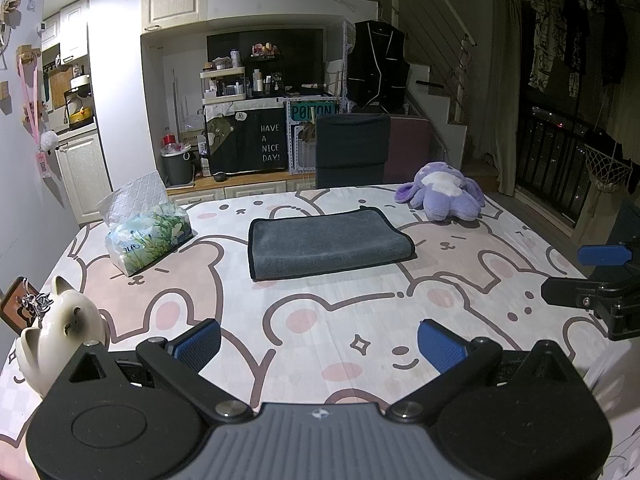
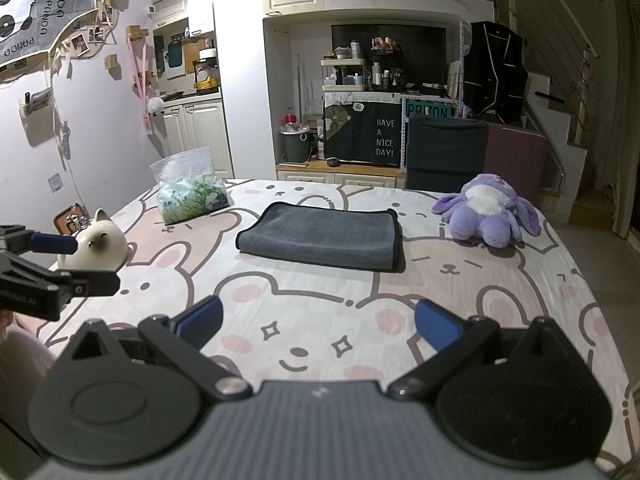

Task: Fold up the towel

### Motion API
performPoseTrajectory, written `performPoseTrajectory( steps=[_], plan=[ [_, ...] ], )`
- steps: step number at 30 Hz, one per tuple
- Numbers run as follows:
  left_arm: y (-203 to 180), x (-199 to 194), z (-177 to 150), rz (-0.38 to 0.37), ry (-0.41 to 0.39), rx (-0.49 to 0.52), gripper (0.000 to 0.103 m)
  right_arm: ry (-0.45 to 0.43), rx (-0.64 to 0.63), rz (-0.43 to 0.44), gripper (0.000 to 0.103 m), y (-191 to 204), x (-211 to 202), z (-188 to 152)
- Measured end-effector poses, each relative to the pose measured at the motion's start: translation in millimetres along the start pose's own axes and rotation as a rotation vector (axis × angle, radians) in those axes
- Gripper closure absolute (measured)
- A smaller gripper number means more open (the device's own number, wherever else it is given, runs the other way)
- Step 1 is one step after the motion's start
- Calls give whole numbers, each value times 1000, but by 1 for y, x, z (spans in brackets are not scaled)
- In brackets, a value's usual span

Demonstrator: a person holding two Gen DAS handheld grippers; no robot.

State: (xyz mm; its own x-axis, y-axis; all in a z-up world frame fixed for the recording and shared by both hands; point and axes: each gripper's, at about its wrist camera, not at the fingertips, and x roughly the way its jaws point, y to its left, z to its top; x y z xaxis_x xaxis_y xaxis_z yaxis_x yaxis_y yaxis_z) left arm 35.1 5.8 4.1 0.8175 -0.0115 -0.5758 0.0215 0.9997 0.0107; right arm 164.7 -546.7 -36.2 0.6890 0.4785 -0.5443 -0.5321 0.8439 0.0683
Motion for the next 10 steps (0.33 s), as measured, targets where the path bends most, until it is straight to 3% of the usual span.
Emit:
performPoseTrajectory(
  steps=[10],
  plan=[
    [0, -1, -1, 0, 2, -2, 0, -1, 1, 0, 0, 0, 0, 0]
  ],
)
